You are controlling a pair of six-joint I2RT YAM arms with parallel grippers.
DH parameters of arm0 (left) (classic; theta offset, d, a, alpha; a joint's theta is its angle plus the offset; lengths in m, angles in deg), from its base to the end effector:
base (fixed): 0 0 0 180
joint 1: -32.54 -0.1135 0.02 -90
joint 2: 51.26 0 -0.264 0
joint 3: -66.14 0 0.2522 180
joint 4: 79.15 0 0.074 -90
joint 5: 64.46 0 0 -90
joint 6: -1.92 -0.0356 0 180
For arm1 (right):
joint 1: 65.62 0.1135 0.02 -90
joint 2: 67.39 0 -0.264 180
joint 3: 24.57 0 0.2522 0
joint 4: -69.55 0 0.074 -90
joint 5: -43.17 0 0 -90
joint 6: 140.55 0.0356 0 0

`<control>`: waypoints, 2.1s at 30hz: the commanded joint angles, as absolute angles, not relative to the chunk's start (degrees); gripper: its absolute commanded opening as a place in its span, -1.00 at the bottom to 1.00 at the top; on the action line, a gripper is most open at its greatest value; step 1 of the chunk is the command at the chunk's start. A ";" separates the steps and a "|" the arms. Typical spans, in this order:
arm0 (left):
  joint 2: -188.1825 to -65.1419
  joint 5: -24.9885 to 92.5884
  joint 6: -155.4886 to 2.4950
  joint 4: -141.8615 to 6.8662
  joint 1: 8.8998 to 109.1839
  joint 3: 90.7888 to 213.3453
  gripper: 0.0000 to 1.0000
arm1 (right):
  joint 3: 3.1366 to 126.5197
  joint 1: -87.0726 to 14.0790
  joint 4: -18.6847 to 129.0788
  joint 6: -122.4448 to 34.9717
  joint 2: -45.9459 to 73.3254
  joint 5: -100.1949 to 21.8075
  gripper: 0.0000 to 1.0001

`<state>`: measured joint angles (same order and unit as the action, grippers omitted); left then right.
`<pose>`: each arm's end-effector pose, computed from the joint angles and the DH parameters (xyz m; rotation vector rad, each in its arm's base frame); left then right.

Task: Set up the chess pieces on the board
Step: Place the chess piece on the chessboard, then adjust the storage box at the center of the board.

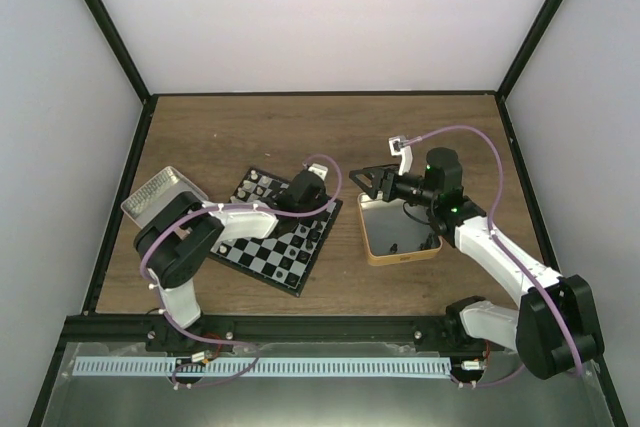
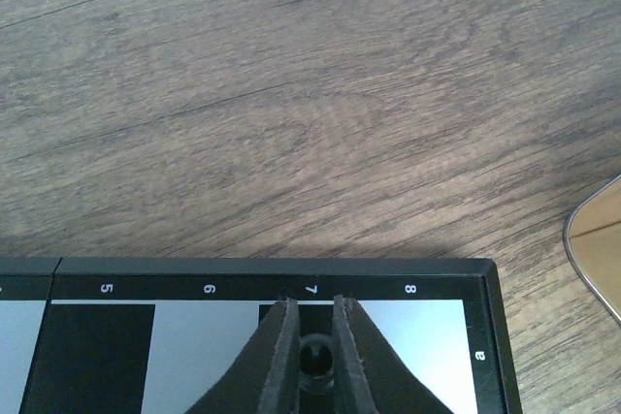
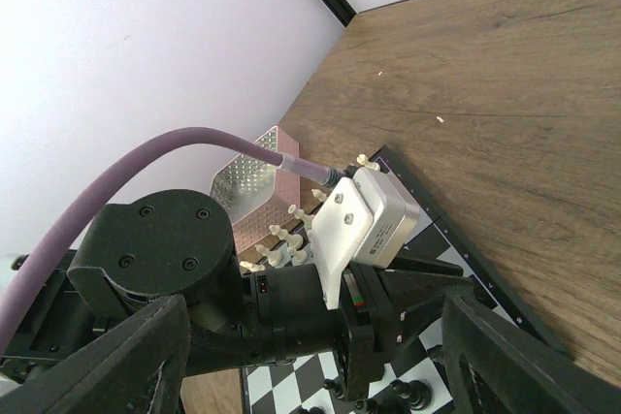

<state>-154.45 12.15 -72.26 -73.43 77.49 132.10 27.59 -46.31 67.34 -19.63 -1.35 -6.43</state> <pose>0.2610 -0.2489 0.1439 0.4662 2.2634 -0.2745 0.2328 0.1060 0.2662 -0.3315 1.9463 1.2415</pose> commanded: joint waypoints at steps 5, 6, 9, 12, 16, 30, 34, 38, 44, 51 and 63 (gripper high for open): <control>-154.74 12.57 -73.93 -72.02 77.54 133.97 -0.52 | 27.95 -46.51 66.60 -19.95 -0.99 -6.69 0.45; -154.39 12.41 -73.93 -71.69 77.54 134.10 -0.47 | 27.95 -46.54 66.65 -19.96 -0.96 -6.67 0.45; -153.09 12.60 -73.53 -70.71 77.54 134.51 -0.36 | 28.08 -46.47 66.32 -19.73 -1.18 -7.02 0.45; -150.75 12.90 -72.57 -69.35 77.54 135.14 -0.25 | 28.55 -46.51 64.73 -19.45 -1.95 -8.67 0.45; -145.78 8.89 -68.76 -65.86 77.30 136.10 -0.14 | 30.37 -46.47 56.47 -19.09 -3.85 -19.21 0.44; -125.70 8.49 -66.60 -55.28 74.12 134.66 -0.01 | 36.39 -46.51 22.62 -23.98 -1.41 -46.48 0.39; -121.66 10.15 -67.88 -54.42 73.71 133.86 0.02 | 39.53 -46.47 19.14 -25.61 2.46 -54.99 0.40; -119.90 11.83 -68.96 -54.61 73.58 133.62 0.02 | 45.08 -46.49 19.83 -31.52 8.37 -56.10 0.44; -119.29 12.52 -70.38 -55.13 73.37 133.10 0.02 | 51.35 -46.48 18.26 -41.83 17.59 -53.88 0.46; -119.62 13.55 -71.02 -55.69 73.30 132.63 0.02 | 51.65 -44.62 18.02 -45.60 20.35 -51.80 0.50; -119.80 13.54 -71.38 -56.84 73.16 131.49 0.03 | 56.72 -42.47 20.06 -47.59 27.75 -61.97 0.56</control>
<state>-120.07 13.22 -70.56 -55.79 73.54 132.19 52.61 -42.86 18.12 -46.06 28.48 -57.60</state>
